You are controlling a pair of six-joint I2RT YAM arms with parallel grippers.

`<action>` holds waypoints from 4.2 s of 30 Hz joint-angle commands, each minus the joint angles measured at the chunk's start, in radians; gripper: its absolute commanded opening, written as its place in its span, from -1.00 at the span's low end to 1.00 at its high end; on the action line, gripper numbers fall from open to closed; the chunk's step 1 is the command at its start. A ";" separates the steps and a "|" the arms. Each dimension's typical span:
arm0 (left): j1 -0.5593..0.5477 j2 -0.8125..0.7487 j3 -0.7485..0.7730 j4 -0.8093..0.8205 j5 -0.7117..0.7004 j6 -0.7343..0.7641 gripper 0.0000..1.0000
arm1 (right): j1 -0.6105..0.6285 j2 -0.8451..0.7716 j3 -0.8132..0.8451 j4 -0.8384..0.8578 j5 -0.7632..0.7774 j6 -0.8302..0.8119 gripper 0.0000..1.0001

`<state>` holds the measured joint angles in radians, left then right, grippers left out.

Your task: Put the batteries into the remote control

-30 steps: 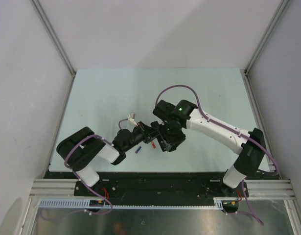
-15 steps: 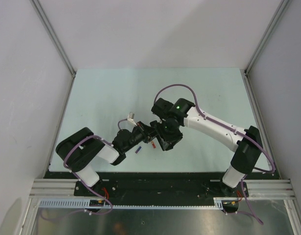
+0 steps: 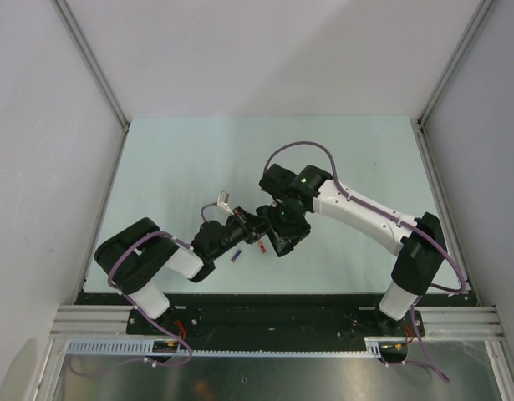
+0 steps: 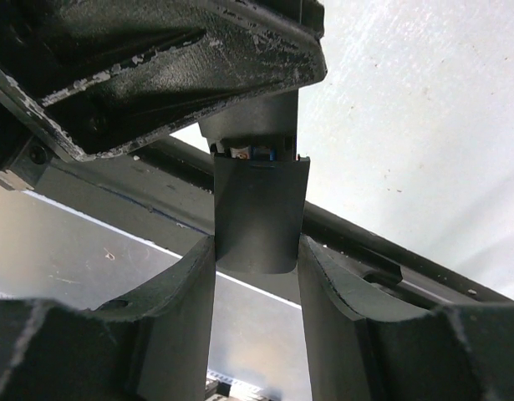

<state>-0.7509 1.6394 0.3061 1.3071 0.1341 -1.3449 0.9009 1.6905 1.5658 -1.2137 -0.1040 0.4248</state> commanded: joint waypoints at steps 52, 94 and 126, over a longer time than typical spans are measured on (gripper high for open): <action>0.002 -0.047 -0.009 0.373 -0.022 -0.025 -1.00 | 0.007 -0.031 -0.009 0.000 -0.026 0.015 -1.00; -0.016 -0.084 0.004 0.373 0.012 -0.027 -0.99 | -0.002 0.006 0.013 -0.004 -0.039 0.008 -1.00; -0.025 -0.090 -0.010 0.373 -0.002 0.021 -1.00 | 0.003 0.077 0.123 -0.125 -0.069 -0.023 -1.00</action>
<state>-0.7670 1.5890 0.3008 1.2991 0.1349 -1.3415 0.9012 1.7546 1.6478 -1.3117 -0.1646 0.4191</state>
